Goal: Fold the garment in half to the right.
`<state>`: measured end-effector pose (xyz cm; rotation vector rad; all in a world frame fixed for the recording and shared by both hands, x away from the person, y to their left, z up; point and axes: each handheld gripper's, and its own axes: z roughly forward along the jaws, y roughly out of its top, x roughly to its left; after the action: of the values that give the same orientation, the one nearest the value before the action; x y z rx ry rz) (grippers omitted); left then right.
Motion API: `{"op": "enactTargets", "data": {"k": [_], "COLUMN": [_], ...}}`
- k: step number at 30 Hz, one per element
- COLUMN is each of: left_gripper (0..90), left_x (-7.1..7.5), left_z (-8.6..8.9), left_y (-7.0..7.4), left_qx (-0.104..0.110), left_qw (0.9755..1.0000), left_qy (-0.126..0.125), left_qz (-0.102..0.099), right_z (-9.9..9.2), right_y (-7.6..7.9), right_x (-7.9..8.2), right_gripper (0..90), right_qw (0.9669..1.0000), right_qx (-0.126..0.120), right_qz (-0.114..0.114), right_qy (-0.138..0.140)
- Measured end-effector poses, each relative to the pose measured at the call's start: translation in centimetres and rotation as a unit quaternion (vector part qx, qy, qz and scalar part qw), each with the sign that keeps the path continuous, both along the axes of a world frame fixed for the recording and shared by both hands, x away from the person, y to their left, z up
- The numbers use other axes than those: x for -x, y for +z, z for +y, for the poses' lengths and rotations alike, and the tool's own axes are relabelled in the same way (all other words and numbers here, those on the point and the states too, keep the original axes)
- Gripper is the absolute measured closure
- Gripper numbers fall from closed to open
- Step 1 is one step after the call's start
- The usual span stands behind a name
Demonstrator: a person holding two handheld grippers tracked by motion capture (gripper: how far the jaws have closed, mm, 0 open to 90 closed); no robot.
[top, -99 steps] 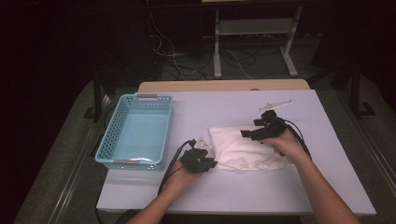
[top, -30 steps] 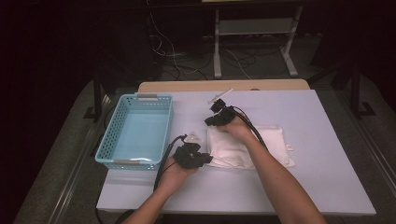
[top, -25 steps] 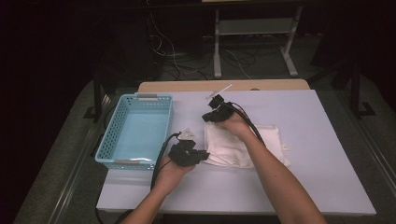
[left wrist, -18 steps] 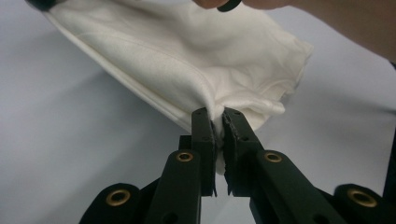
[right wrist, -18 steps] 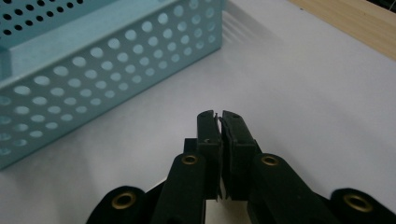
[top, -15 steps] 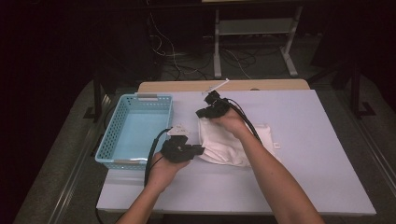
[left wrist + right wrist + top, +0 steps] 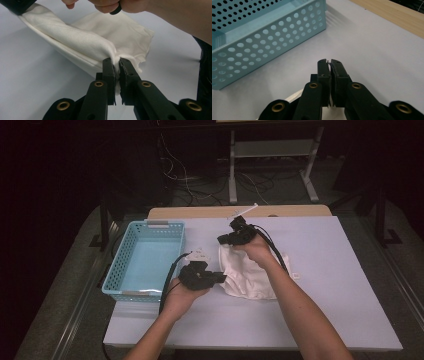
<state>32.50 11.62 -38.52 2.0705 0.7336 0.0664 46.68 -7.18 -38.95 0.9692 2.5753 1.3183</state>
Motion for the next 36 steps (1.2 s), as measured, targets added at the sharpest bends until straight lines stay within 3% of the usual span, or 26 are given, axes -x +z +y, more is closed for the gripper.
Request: {"op": "enactTargets", "data": {"k": [17,36], "left_gripper": [82.7,82.7], "left_x": [-1.0,-2.1], "left_z": [-3.5,-8.7], "left_y": [1.0,0.8], "left_qx": [0.014,0.004], "left_qw": [0.9984,0.9942], "left_qy": [-0.053,-0.107], "left_qz": [-0.015,-0.017], "right_z": [-3.7,-9.0], "right_y": [1.1,1.2], "right_x": [0.6,1.2], "right_gripper": [85.5,85.5], "right_qw": [0.9994,0.9975], "right_qx": [-0.022,-0.031], "right_qz": [-0.014,-0.018], "right_qy": [-0.022,-0.061]}}
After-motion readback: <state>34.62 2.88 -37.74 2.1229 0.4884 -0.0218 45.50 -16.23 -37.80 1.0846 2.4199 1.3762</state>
